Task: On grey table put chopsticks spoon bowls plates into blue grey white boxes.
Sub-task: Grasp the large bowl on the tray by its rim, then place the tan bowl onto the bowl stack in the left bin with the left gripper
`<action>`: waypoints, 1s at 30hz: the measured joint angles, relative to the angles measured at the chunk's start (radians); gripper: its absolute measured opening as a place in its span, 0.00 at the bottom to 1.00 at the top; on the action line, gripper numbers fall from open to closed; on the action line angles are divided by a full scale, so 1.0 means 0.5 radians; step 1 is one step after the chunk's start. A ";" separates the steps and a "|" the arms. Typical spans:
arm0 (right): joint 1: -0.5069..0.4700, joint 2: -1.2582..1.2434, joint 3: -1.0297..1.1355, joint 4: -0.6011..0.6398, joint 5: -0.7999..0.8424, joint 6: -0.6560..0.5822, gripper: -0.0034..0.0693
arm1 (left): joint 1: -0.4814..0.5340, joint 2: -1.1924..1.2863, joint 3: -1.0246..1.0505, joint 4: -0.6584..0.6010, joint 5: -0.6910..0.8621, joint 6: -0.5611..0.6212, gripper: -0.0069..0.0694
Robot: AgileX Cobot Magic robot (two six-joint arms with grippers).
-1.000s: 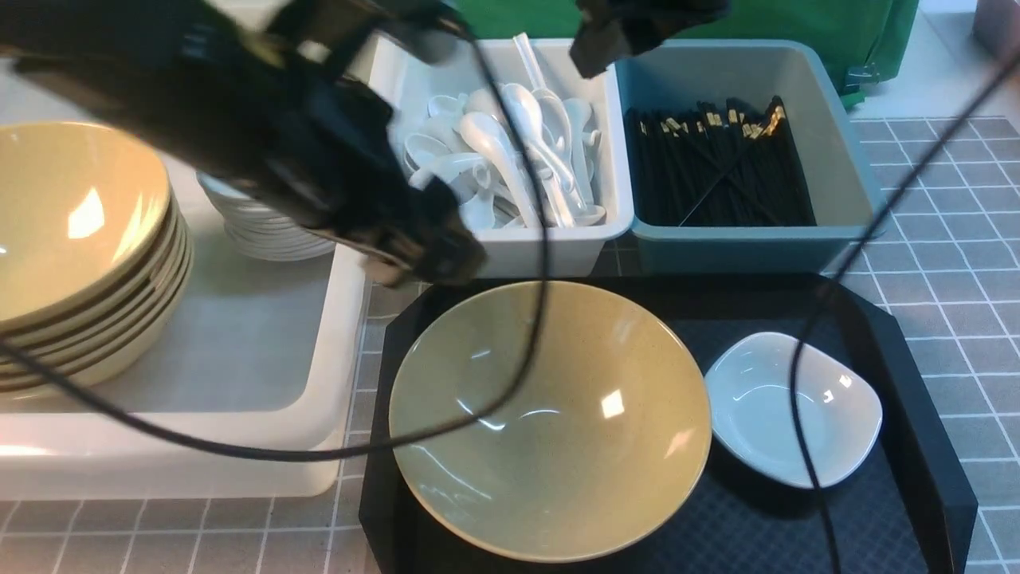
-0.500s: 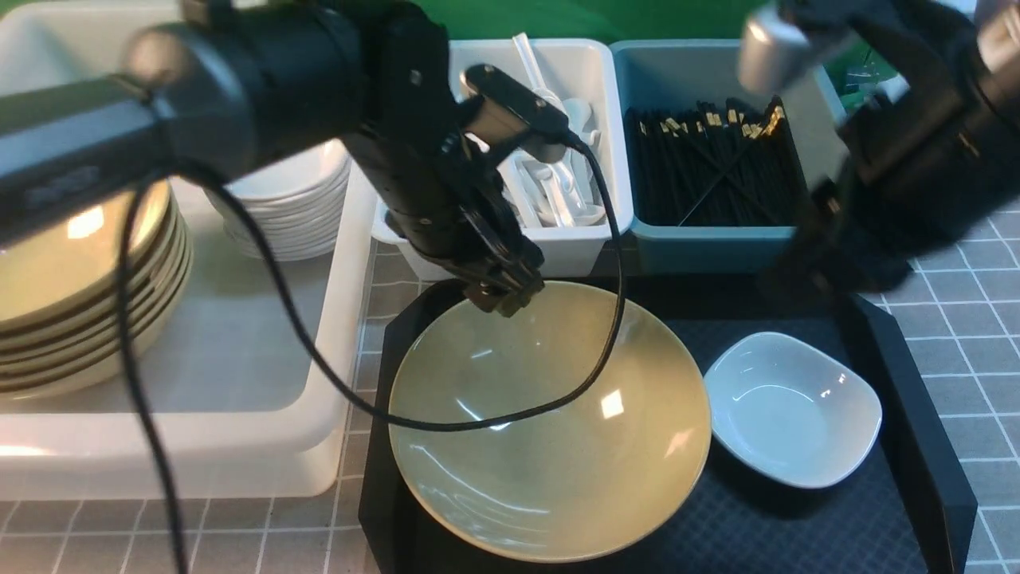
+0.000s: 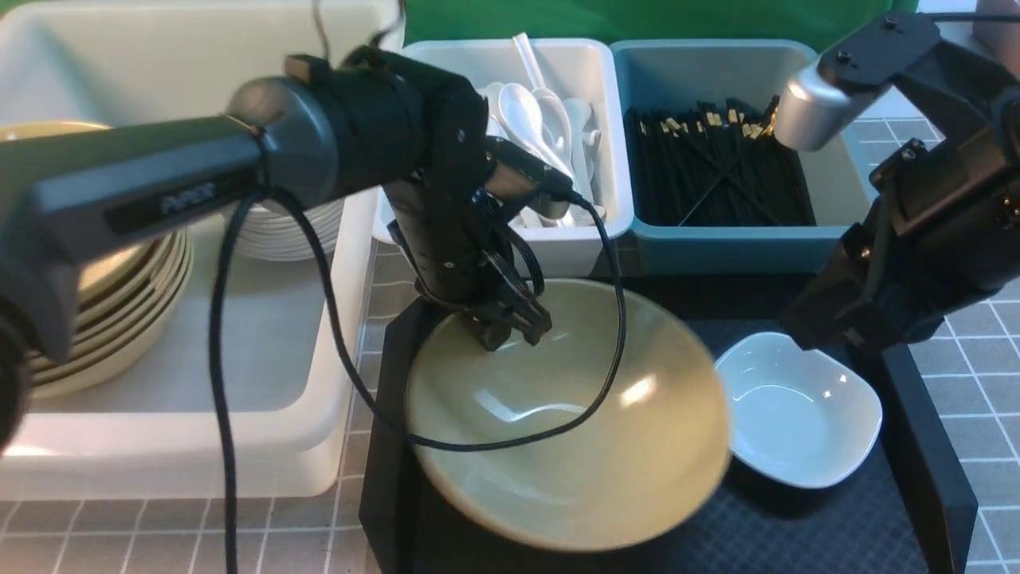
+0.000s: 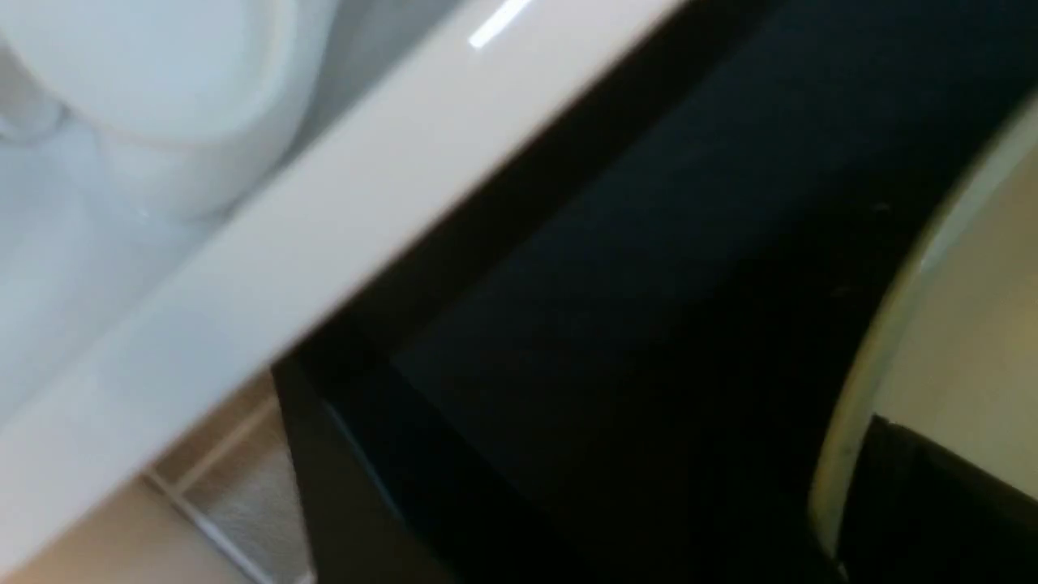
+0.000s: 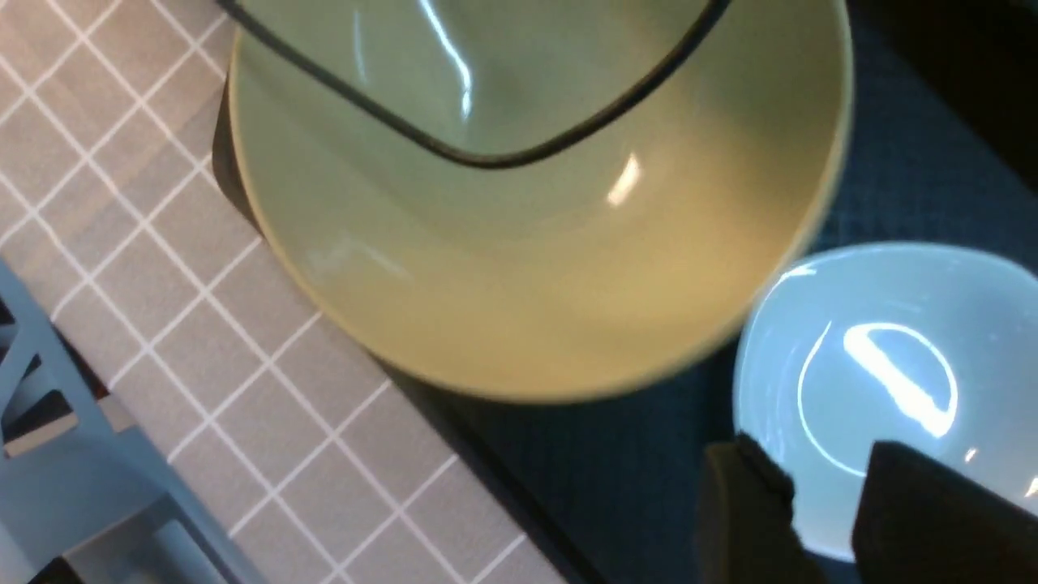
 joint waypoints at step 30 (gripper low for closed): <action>0.698 0.068 -0.577 0.094 -0.184 -0.316 0.09 | 2.330 -1.423 0.111 -0.786 0.275 0.096 0.10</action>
